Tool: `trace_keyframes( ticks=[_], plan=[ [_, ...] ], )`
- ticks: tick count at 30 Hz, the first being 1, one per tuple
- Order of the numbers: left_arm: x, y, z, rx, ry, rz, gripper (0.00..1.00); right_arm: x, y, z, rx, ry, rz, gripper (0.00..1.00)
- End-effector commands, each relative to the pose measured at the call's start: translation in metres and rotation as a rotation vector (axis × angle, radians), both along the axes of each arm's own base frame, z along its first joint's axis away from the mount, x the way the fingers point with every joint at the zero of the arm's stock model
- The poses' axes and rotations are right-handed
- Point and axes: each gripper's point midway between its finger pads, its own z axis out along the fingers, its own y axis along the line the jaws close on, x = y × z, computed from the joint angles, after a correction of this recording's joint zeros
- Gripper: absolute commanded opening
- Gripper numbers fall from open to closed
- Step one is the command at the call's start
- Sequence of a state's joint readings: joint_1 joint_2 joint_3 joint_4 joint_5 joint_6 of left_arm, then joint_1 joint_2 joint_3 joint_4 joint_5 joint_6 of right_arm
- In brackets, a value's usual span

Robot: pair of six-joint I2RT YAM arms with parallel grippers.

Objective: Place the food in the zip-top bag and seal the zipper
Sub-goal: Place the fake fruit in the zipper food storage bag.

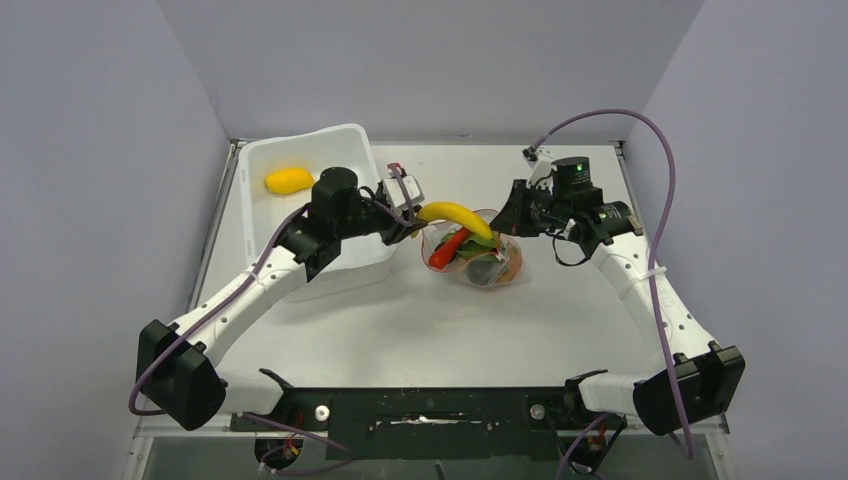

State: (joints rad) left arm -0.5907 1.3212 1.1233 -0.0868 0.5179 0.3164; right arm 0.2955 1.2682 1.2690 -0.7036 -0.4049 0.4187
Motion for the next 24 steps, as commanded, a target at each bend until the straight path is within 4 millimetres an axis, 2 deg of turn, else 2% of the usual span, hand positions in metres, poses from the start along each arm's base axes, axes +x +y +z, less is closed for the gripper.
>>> trace_keyframes(
  ticks=[1, 12, 19, 24],
  plan=[
    [0.000, -0.002, 0.014, 0.022, -0.044, -0.001, 0.09, 0.004, 0.006, 0.036, 0.053, -0.123, 0.015, 0.00],
    [0.017, 0.015, -0.014, 0.176, 0.037, 0.209, 0.07, 0.008, 0.005, 0.043, 0.054, -0.121, -0.009, 0.00],
    [0.023, 0.015, -0.012, 0.214, 0.072, 0.268, 0.07, 0.011, 0.008, 0.042, 0.065, -0.111, -0.018, 0.00],
    [0.016, 0.006, -0.013, 0.236, 0.102, 0.245, 0.07, 0.012, 0.010, 0.042, 0.060, -0.111, -0.017, 0.00]
  ],
)
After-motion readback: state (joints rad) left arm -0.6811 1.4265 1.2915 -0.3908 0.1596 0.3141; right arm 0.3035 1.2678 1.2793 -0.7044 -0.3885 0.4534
